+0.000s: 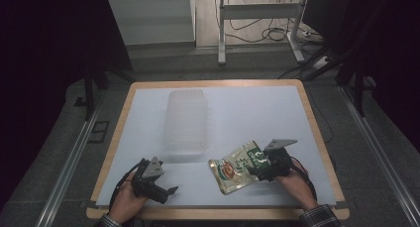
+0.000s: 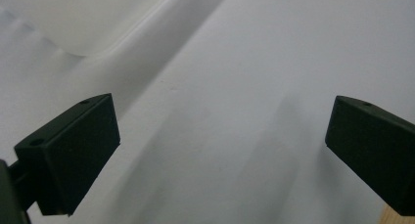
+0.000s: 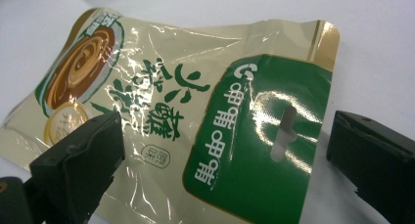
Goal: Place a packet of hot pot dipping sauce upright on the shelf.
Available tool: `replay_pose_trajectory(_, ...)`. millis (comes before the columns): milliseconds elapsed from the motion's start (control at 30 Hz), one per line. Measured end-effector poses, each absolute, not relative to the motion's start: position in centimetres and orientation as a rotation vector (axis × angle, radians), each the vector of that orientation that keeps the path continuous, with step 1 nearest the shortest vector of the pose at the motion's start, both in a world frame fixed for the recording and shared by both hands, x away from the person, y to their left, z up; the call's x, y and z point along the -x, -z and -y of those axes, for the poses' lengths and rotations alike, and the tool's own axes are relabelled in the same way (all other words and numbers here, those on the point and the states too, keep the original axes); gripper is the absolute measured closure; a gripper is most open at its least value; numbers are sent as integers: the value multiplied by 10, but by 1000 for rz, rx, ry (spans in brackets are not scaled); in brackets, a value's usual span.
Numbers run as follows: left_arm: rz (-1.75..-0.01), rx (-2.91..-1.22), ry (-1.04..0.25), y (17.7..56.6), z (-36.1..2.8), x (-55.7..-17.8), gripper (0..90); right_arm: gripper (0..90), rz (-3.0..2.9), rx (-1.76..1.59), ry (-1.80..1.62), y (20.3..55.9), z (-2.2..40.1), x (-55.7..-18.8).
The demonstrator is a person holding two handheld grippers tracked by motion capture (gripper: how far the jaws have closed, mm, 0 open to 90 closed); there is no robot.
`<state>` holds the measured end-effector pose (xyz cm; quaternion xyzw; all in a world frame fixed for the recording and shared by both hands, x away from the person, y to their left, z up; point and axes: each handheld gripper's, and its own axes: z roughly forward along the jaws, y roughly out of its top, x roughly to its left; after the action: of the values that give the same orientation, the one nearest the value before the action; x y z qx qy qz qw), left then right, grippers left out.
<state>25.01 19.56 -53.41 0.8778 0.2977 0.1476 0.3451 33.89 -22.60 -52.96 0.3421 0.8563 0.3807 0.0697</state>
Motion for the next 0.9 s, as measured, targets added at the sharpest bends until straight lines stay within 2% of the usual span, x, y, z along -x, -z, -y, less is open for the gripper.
replay_pose_trajectory(733,-768,-2289,-383,535,-195,-250,0,35,-2639,-962,-1192,521,209,-334)
replay_pose_trajectory(900,-767,-2291,-384,535,-194,-250,0,11,-2656,-943,-1165,519,201,-335)
